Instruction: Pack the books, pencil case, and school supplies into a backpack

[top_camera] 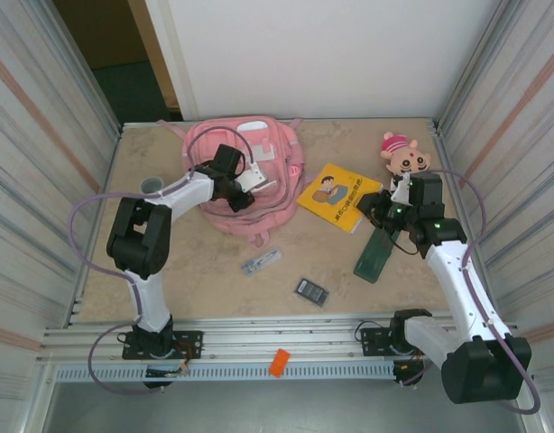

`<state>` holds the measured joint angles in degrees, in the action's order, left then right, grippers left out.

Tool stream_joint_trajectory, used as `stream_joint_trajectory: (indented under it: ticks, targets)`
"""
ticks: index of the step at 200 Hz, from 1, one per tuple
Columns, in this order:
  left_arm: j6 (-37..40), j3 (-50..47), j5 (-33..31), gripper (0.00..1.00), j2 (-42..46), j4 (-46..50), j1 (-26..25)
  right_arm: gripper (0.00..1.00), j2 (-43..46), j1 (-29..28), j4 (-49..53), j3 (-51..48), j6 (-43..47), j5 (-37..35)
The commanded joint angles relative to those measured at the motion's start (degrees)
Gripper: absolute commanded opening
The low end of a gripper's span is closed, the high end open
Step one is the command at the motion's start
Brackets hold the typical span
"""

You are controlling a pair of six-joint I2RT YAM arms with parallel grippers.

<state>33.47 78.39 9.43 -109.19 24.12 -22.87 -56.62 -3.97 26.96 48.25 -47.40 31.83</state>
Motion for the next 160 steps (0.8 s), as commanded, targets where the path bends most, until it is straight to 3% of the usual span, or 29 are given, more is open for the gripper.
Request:
stream_joint_trajectory:
  ticks: [1,24,56,100,145,160]
  targets:
    - [-6.64,5.99,2.65,0.02,5.85,1.84,0.64,0.00,3.97,1.35,0.33,-0.92,-4.40,-2.98]
    - [-14.41,10.63,9.16,0.00,9.29,4.01,0.64,0.00,8.54,3.80,0.67,-2.92,-10.53,-7.14]
    - [-23.32,16.98,14.89,0.00,9.08,7.68,0.61,0.00,9.89,2.49,-5.67,-4.24,-16.28,-1.74]
    - [-36.96,17.35,20.00,0.00,10.90,3.96,0.59,0.00,9.62,-7.22,-10.28,-3.78,-21.59,-3.65]
    - [-41.89,16.71,23.26,0.00,11.55,-0.40,0.72,0.00,2.57,-18.54,-23.18,-6.86,-26.52,-12.61]
    - [-42.72,16.45,24.76,0.00,11.54,-1.77,0.88,0.00,-1.21,-21.56,-32.19,-8.77,-27.47,-16.70]
